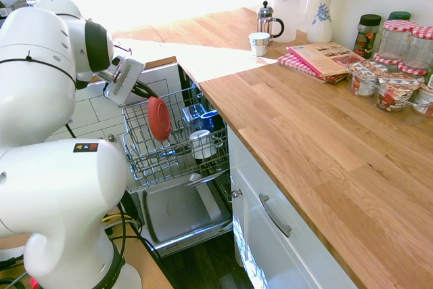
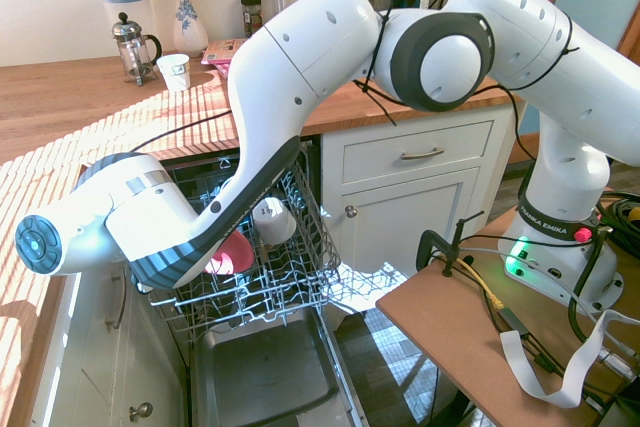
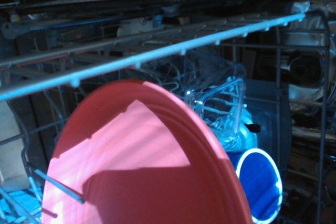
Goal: Put the plate in the dishwasher
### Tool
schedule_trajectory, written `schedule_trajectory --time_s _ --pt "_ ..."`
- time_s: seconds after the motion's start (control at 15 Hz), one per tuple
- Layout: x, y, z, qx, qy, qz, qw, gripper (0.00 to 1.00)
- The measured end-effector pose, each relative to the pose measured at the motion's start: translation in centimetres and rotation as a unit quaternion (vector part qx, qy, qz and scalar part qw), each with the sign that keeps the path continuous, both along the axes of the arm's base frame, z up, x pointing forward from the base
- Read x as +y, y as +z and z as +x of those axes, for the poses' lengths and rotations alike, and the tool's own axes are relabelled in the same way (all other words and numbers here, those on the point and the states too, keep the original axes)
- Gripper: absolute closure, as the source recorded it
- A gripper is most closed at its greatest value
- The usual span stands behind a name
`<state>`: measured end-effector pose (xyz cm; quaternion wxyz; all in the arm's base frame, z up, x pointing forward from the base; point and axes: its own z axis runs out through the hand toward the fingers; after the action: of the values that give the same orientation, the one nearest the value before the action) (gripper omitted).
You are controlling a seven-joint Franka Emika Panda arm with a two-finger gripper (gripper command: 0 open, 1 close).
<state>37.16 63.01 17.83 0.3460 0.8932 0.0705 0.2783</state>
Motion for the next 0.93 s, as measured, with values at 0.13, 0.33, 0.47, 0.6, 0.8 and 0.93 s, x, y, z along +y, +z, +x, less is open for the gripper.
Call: schedule_trajectory --time_s 0.13,0.33,0.47,0.6,0.8,0.93 --pt "0.2 -0.1 0.2 0.026 -0.017 -0.002 1.000 0.00" --pt "0.4 0.1 0.3 0.083 -0.046 -0.007 0.995 0.00" --pt "0.7 0.4 0.7 0.109 -0.055 -0.006 0.993 0.00" --pt "0.9 1.2 1.0 0.140 -0.065 0.005 0.988 0.00" --pt "0.9 5.6 2.1 0.169 -0.086 0.032 0.981 0.00" --pt "0.1 9.6 3.8 0.168 -0.102 0.054 0.979 0.00"
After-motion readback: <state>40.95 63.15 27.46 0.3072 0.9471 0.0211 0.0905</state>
